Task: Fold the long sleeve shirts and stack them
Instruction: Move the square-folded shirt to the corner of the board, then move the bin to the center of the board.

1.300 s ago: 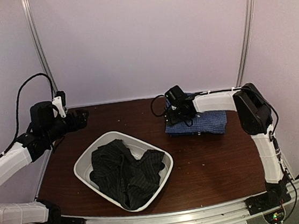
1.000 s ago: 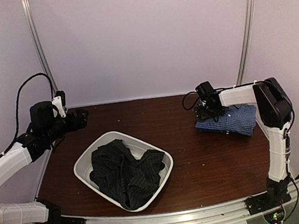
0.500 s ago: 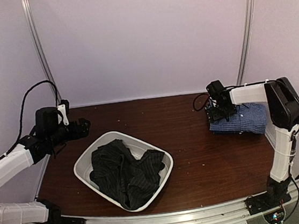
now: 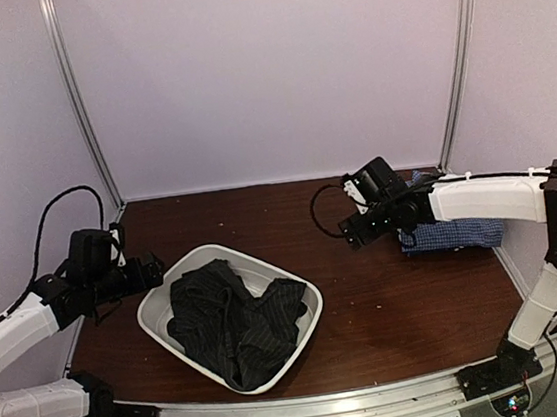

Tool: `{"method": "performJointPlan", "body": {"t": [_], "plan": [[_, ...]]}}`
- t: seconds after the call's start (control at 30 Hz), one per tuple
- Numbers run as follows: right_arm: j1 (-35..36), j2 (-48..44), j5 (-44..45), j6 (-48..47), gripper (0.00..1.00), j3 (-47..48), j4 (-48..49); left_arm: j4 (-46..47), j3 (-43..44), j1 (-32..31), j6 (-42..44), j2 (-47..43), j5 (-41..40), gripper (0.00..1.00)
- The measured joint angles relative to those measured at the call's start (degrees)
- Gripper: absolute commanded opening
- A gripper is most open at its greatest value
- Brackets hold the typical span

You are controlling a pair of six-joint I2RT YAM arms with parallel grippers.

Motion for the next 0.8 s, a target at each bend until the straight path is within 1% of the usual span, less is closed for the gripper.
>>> {"method": "performJointPlan", "body": {"t": [0.03, 0.1, 0.23, 0.33, 0.5, 0.53, 0.6, 0.63, 0.73, 0.8], "plan": [[2.8, -0.3, -2.0, 0.1, 1.0, 0.0, 1.0, -0.5, -0.6, 0.0, -0.7, -0.3, -0.1, 0.98], [6.1, -0.3, -6.3, 0.4, 1.0, 0.0, 2.4, -0.9, -1.6, -0.1, -1.8, -0.1, -0.1, 0.98], [9.7, 1.0, -15.6, 1.7, 0.97, 0.1, 5.4, -1.9, -3.0, -0.9, -4.4, 0.8, -0.3, 0.98], [11.7, 5.8, -20.9, 2.6, 0.93, 3.2, 6.5, -2.1, -3.4, -2.1, -5.8, 0.6, -1.2, 0.98], [13.6, 18.0, -25.9, 3.4, 0.86, 14.4, 6.5, -2.1, -3.5, -2.6, -6.3, 0.2, -1.6, 0.98], [13.9, 19.8, -26.8, 3.5, 0.83, 16.2, 6.5, -2.1, -3.5, -2.6, -6.3, 0.2, -1.7, 0.98], [14.2, 22.1, -28.2, 3.8, 0.74, 18.1, 6.4, -2.1, -3.5, -2.6, -6.2, 0.2, -1.9, 0.98], [14.4, 23.0, -28.8, 4.3, 0.66, 19.0, 6.3, -2.1, -3.5, -2.6, -6.2, 0.2, -2.0, 0.98], [14.5, 25.3, -30.2, 5.5, 0.47, 21.4, 5.8, -2.1, -3.5, -2.6, -6.2, 0.0, -2.0, 0.98], [14.5, 26.8, -30.5, 6.9, 0.31, 23.1, 5.7, -2.1, -3.5, -2.7, -6.2, -0.4, -2.0, 0.98]]}}
